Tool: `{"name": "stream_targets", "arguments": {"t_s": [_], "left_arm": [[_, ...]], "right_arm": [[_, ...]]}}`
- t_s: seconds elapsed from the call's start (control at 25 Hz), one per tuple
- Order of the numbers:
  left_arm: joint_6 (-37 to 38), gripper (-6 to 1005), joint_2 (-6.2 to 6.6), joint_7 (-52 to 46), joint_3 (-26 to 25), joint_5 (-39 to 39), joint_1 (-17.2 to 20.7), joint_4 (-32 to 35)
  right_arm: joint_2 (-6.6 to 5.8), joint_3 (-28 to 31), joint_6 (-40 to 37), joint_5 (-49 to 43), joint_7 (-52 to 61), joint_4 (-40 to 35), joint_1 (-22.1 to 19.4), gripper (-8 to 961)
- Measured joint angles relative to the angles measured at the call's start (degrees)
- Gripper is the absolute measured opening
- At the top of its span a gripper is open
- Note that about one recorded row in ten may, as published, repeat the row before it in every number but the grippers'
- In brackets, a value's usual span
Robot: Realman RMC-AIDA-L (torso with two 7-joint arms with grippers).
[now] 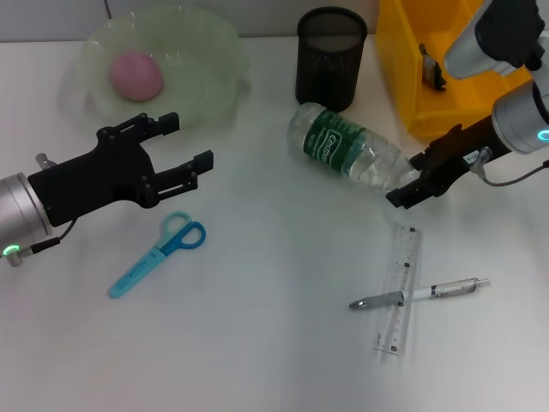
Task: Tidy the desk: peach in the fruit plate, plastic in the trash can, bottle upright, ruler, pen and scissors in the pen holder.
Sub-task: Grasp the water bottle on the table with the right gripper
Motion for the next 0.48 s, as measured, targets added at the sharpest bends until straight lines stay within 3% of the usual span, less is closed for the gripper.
{"name": "stream_targets", "arguments": {"t_s": [0.48], "left_arm": [[0.02,788,-0.04,0.24,0.0,0.0,0.1,0.61]], "right_arm": [[0.08,-2.24,2.2,0.0,0.43,1.01,-0.13,588]]}}
